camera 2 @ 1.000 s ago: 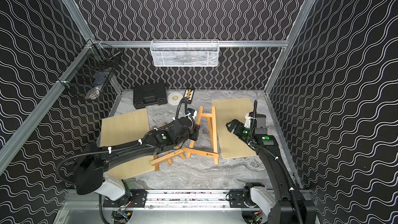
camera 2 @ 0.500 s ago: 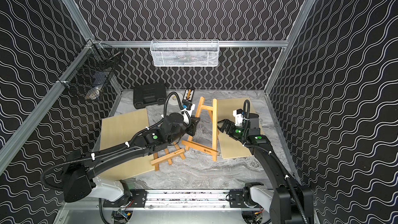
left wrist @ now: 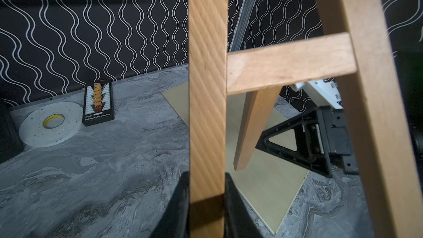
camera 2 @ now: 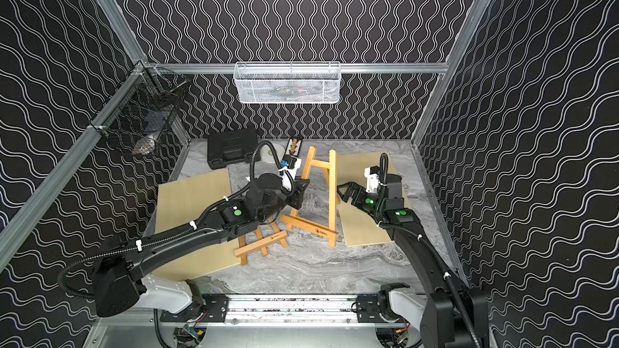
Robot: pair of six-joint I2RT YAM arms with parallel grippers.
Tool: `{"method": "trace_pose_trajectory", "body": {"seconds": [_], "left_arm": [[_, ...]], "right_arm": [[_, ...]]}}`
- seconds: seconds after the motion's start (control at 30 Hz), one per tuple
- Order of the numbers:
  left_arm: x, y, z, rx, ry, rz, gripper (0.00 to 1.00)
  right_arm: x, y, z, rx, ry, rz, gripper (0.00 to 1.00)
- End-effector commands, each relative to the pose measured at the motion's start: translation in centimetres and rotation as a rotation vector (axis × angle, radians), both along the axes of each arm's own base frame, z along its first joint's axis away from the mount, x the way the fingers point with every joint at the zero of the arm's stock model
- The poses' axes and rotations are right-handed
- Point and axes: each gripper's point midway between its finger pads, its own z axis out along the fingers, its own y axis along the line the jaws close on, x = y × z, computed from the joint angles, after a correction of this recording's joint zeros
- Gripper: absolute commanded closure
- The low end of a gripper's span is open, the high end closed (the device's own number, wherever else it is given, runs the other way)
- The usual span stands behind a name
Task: Assemble the easel
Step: Unfold the easel, then place the easel at the center of the board.
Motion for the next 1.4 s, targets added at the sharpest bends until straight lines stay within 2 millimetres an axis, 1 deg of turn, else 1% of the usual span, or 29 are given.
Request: {"method": "trace_pose_trajectory", "body": {"seconds": [0.0,0.1,0.17,0.23,0.3,0.37,0.5,0.6,0.73,0.83,0.97,1.1,1.17,1.27,1.37], "left_arm": [[1.0,0.1,3.1,-0.096,-0.058,0.012,1.0],[1.3,0.0,3.3,-0.111,-0.048,-0.002,1.0],[1.2,-0.4,3.6,-0.127,-0.055,-0.026,1.0],[1.0,-0.7,3.7,-0.133,-0.065,-0.051,1.0],[0.8,-0.8,3.9,-0.139,-0.074,-0.064,1.0],[0.6,-0.8,4.0,-0.135,-0.085,-0.078,1.0],[0.3,-0.4,4.3,-0.128,-0.114,-0.087,1.0],[0.4,-0.2,4.1,-0.113,-0.134,-0.089,1.0],[1.1,0.0,4.1,-0.108,-0.172,-0.081,1.0],[2.5,0.0,3.8,-0.085,-0.217,-0.061,1.0],[5.1,0.4,3.1,-0.053,-0.268,-0.009,1.0],[8.3,1.0,1.1,-0.015,-0.289,0.058,1.0],[9.6,1.3,0.5,-0.019,-0.307,0.081,1.0],[11.3,1.3,-0.4,0.007,-0.354,0.114,1.0],[13.1,1.0,-1.8,0.073,-0.378,0.141,1.0]], "right_arm": [[-1.1,0.3,0.5,0.008,-0.023,0.027,0.0],[-2.2,0.9,-0.1,0.019,-0.011,0.069,0.0],[-2.4,1.2,-0.6,0.03,0.003,0.085,0.0],[-1.9,1.6,-0.8,0.047,0.013,0.096,0.0],[-1.0,1.5,-0.8,0.044,0.013,0.083,0.0],[0.0,1.1,-0.9,0.028,0.015,0.042,0.0],[1.9,-0.5,-1.0,-0.015,0.021,-0.058,0.0],[2.5,-0.9,-1.0,-0.02,0.032,-0.083,0.0],[2.5,-0.9,-0.7,-0.029,0.029,-0.075,0.0],[2.2,-1.7,-0.2,-0.039,0.012,-0.105,0.0],[2.1,-4.3,-0.1,-0.068,0.034,-0.224,0.0],[2.0,-6.0,0.0,-0.081,0.044,-0.284,0.0],[2.0,-6.6,-0.1,-0.078,0.052,-0.31,0.0],[2.3,-7.2,-0.2,-0.063,0.048,-0.331,0.0],[2.7,-7.7,-0.3,-0.053,0.06,-0.345,0.0]]}}
